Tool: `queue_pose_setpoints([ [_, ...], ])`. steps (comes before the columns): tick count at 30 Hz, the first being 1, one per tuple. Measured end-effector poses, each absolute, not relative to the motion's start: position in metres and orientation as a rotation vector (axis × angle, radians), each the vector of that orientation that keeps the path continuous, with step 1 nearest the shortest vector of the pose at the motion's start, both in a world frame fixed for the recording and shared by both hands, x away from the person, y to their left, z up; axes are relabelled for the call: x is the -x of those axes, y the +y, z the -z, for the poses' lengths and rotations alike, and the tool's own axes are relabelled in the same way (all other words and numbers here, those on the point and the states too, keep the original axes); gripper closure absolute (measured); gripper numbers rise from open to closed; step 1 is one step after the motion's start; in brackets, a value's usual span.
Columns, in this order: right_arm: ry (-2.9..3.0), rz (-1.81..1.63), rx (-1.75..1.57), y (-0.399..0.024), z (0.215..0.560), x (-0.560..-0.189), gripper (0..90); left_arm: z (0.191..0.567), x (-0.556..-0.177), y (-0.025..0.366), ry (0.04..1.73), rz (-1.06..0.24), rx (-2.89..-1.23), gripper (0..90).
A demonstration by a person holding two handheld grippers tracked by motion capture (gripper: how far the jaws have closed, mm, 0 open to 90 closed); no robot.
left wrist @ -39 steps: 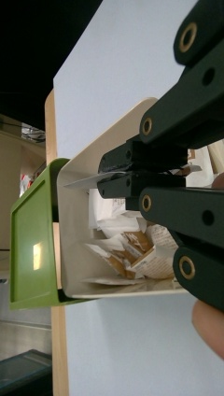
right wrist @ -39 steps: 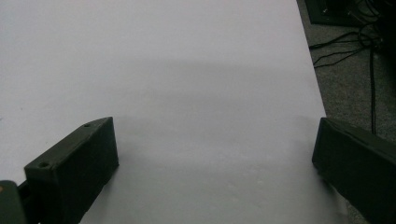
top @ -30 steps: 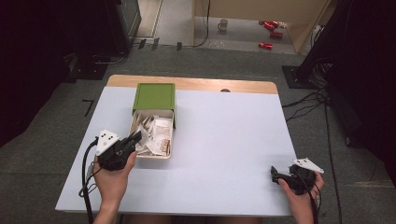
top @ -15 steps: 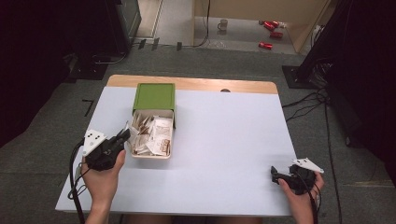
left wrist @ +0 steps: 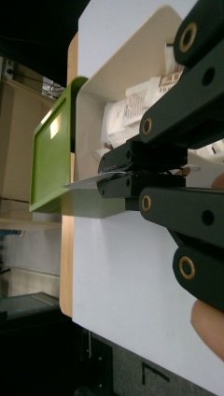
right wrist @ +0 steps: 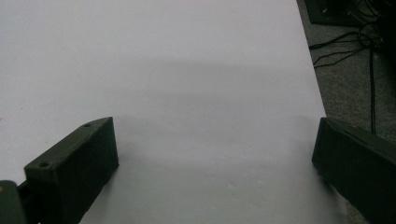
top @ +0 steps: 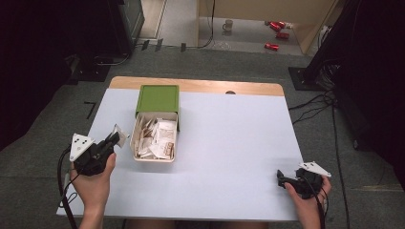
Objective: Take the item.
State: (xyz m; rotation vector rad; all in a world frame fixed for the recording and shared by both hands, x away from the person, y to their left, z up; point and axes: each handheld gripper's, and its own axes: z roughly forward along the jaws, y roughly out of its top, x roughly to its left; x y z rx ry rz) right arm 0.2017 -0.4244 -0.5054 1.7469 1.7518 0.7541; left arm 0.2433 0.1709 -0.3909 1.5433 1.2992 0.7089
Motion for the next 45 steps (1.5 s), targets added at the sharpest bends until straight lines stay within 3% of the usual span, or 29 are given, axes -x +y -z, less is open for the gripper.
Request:
queue_pose_setpoints([
  [37,1.751,-0.754,-1.747,-0.424,0.505,-0.202,0.0,0.476,-0.261,0.207,1.49,-0.608,-1.581,88.0],
  [45,1.751,-0.754,-1.746,-0.424,0.505,-0.202,0.0,0.483,-0.263,0.209,1.514,-0.643,-1.626,84.6],
])
